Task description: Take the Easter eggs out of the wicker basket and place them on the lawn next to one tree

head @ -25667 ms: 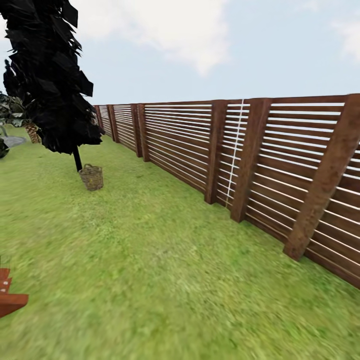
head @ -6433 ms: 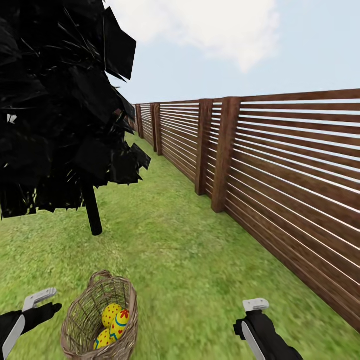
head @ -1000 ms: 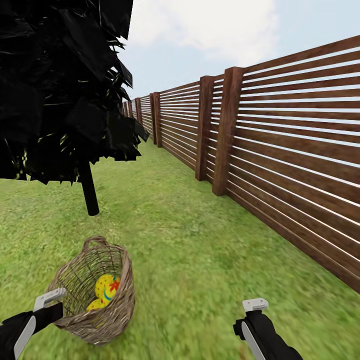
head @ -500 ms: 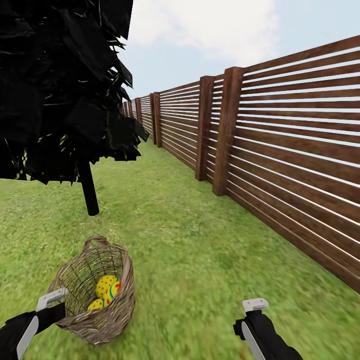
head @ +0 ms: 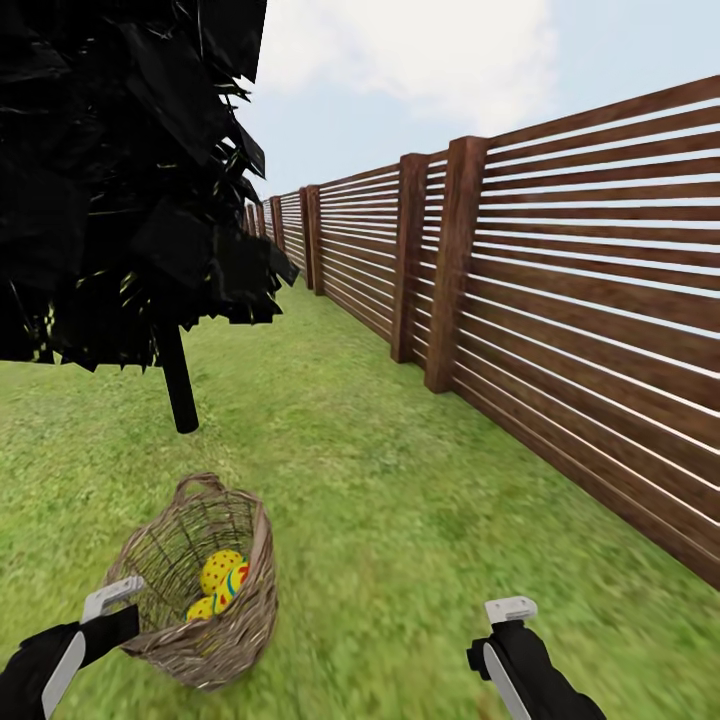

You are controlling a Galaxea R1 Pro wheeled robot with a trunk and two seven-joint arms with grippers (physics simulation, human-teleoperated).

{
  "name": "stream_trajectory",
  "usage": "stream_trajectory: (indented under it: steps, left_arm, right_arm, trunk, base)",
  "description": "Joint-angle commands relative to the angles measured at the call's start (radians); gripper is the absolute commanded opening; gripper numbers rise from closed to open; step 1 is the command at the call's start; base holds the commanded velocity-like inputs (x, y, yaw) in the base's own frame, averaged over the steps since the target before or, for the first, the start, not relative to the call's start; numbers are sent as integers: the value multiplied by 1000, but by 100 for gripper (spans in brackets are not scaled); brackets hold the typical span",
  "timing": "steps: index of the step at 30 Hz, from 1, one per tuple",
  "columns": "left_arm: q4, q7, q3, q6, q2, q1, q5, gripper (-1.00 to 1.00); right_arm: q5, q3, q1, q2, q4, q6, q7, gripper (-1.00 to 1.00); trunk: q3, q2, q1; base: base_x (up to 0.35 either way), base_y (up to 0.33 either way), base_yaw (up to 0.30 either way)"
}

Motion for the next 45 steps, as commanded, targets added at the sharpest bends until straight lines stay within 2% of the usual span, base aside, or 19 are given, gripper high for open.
stream_trajectory:
  steps: [1,9,10,12,14,41,45]
  left_arm:
    - [-1,-2,4,7,-1,-1,4,-100]
    - [0,-2,2,16,-6,-1,1,-100]
    - [0,-1,2,16,-9,-1,1,-100]
    - [0,0,1,16,-16,-1,1,-100]
    - [0,0,1,16,-17,-1,1,-100]
    - [-2,-3,0,18,-25,-1,0,-100]
    - [-3,-3,3,9,-24,-1,0,-100]
  right_arm:
    - [-11,4,-1,-1,-1,3,-10,100]
    - [-13,4,-1,-1,-1,3,-10,100]
    - [-11,7,-1,1,-1,3,-10,100]
    - [-10,48,-1,0,-1,3,-10,100]
    - [-10,52,-1,0,-1,3,-11,100]
    - [-10,53,-1,-2,-1,3,-11,100]
    - [-20,48,-1,-9,-2,-43,-10,100]
  trunk:
    - [2,7,-4]
    - [27,63,-35]
    - [30,70,-39]
    - [37,84,-46]
    - [43,98,-54]
    - [128,287,-157]
    - [128,287,-157]
  base:
    - [0,0,0]
    - [0,0,12]
    - [0,0,192]
    - [0,0,249]
    - [0,0,260]
    - [0,0,261]
    - [0,0,32]
